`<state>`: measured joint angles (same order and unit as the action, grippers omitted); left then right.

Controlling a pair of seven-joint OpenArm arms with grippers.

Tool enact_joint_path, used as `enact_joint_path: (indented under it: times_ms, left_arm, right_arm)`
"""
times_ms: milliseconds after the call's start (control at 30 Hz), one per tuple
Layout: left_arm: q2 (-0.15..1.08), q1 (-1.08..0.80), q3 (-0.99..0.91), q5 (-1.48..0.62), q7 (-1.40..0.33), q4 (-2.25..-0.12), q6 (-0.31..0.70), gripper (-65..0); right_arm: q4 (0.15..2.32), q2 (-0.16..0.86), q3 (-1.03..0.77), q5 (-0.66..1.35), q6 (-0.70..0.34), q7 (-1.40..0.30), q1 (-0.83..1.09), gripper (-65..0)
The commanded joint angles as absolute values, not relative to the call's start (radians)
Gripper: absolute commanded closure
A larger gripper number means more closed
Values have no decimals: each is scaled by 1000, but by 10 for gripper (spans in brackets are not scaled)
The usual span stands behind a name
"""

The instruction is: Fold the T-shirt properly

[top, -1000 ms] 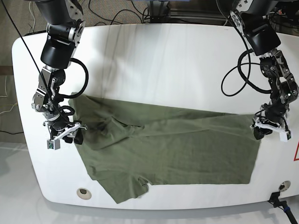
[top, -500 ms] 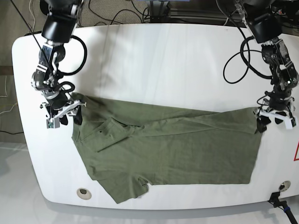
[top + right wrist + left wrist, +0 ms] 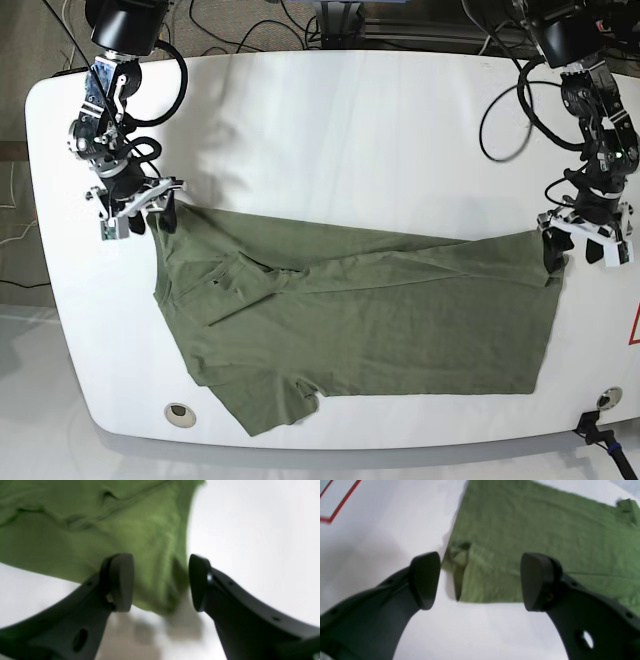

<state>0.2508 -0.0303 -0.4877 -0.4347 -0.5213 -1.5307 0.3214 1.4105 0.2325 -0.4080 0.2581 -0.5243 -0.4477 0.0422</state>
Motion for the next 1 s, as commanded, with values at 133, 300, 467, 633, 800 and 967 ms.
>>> enact_joint_path:
  times_ms: [133,300,467,633,800,967]
  left_arm:
    - [268,-59,-470,-447,-383,-1550,346,-471]
    - [268,-68,-472,-447,-381,-1550,346,-471]
    - [268,-71,-473,-447,-381,-1549,346,-471]
    - [268,-73,-475,-447,-381,-1546,344,-471]
    - [289,-64,-472,-447,-381,-1440,344,-471]
    - [291,-30,-473,-447,-381,-1371,344,-471]
  right_arm:
    - [1360,257,-415,268,-526,-364,30,-343]
    - [1333,249,-412,268,-529,-360,42,-343]
    - [1311,225,-407,268,-532,-341,64,-343]
    - [1308,222,-406,268,-532,-334,65,-322]
    - [1308,222,-407,268,-529,-334,64,-16]
    - [1308,222,-407,268,-530,-334,62,0]
